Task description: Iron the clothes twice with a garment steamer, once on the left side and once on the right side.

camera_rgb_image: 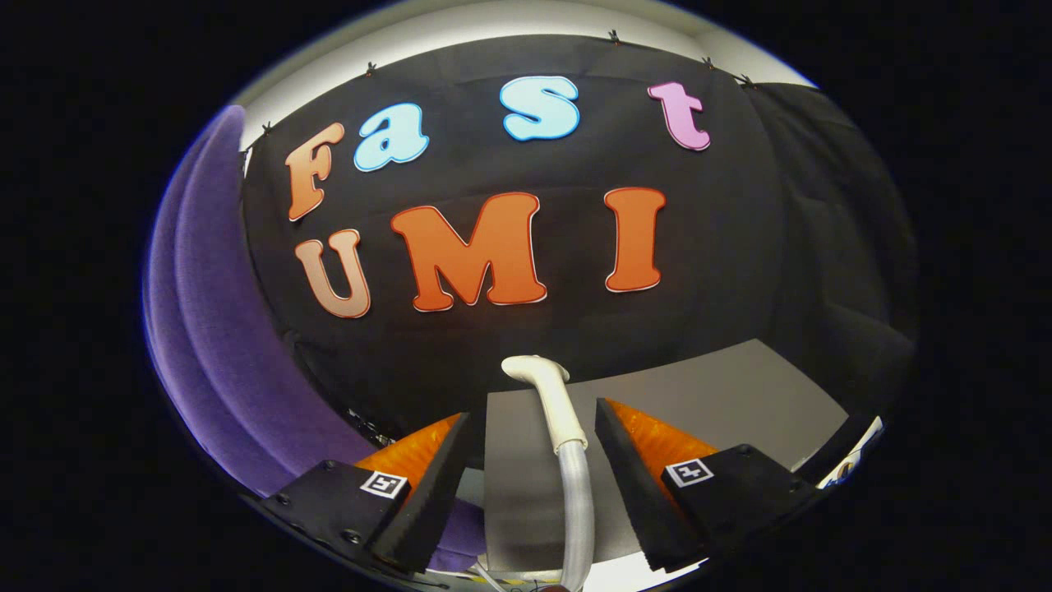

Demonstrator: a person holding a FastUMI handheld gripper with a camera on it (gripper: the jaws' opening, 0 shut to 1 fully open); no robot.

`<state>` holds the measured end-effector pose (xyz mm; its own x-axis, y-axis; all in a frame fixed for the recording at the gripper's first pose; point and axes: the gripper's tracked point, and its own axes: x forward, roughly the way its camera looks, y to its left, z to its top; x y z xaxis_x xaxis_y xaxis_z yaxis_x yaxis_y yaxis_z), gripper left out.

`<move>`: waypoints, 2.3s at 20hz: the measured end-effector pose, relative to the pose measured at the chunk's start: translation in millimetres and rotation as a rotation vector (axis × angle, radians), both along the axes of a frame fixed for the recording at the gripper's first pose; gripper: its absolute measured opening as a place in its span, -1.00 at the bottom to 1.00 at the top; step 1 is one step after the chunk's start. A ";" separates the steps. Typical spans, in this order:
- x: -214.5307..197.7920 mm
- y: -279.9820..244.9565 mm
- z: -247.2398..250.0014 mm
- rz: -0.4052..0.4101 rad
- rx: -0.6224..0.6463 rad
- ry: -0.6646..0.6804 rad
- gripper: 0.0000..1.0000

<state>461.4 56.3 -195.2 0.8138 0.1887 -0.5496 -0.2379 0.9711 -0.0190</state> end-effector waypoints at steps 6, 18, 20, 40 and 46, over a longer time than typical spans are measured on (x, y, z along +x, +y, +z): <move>48.8 -13.0 -62.3 -0.028 -0.034 0.137 0.98; 61.7 -17.5 -132.7 -0.073 -0.045 0.386 0.03; 62.2 -17.6 -132.4 -0.073 -0.055 0.379 -0.04; -119.0 -72.1 63.7 -0.275 0.097 -0.091 -0.18; -236.5 -61.9 124.3 -0.320 0.125 -0.262 -0.18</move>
<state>225.0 -5.6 -70.9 0.9512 -0.0445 -0.3053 0.0733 0.9938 0.0834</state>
